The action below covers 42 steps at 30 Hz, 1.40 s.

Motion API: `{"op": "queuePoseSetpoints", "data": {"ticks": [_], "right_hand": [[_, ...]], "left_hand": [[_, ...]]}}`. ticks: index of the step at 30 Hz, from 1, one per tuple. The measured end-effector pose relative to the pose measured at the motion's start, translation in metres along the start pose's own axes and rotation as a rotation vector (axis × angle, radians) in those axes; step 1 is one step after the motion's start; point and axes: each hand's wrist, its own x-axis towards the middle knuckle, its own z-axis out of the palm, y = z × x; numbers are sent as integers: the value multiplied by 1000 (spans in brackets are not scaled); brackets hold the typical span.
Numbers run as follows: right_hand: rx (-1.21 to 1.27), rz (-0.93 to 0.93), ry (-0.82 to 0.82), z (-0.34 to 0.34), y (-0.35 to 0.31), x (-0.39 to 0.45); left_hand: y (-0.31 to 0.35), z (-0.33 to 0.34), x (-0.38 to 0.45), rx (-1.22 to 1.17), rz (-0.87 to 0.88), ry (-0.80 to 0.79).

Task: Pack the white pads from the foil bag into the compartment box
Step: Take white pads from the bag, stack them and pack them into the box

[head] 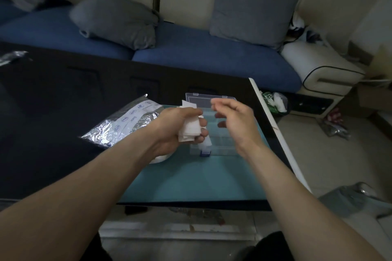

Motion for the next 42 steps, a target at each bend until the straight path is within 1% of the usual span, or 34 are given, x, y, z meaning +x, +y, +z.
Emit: {"op": "queuePoseSetpoints", "data": {"ticks": [2, 4, 5, 7, 10, 13, 16, 18, 20, 22, 23, 24, 26, 27, 29, 31, 33, 35, 38, 40, 41, 42], "right_hand": [[-207, 2, 49, -9, 10, 10], [-468, 69, -39, -13, 20, 14], [-551, 121, -97, -13, 24, 15], [-669, 176, -178, -7, 28, 14], [-743, 178, -184, 9, 33, 16], [-739, 189, -158, 19, 38, 20], [-617, 186, -93, 15, 34, 24], [-404, 180, -13, 8, 27, 24], [-55, 214, 28, -1, 16, 20], [258, 284, -45, -7, 4, 12], [343, 317, -100, -8, -1, 8], [374, 333, -155, -8, -4, 5], [348, 330, -213, 0, -7, -3], [282, 307, -211, 6, -6, -8], [107, 199, -152, 16, -3, -14], [0, 83, -119, 20, 0, -16], [-169, -6, -165, 21, 3, -15], [-375, -79, -212, 16, 2, -11], [-439, -195, -216, 4, -3, -9], [-418, -211, -372, -1, 1, -11], [-390, -194, -460, 1, 2, -13], [-376, -197, -508, 3, 5, -14]], "left_hand": [[1, -3, 0, 6, -11, 8], [1, -5, 1, 4, -13, 20], [1, -6, 2, -7, -11, 40], [0, -5, 4, -42, 5, 78], [-2, -5, 5, -48, 46, 134], [-3, -4, 5, -38, 46, 161], [-3, -4, 5, -35, 25, 163], [-1, -4, 5, -41, -2, 190], [0, -5, 6, -47, -38, 240], [0, -6, 7, -43, -49, 271], [0, -7, 7, -50, -48, 276], [0, -6, 7, -66, -46, 272], [-2, -3, 8, -78, -49, 218], [-3, -2, 8, -73, -56, 184], [-6, 0, 10, -87, -72, 152], [-11, 2, 12, -56, -43, 198], [-16, 4, 12, 53, -5, 256], [-19, 5, 11, 127, 32, 281], [-15, 4, 8, 85, 22, 260], [-13, 6, 4, 97, -20, 197], [-12, 8, 0, 81, -40, 133], [-9, 10, -5, 49, -58, 60]]}}
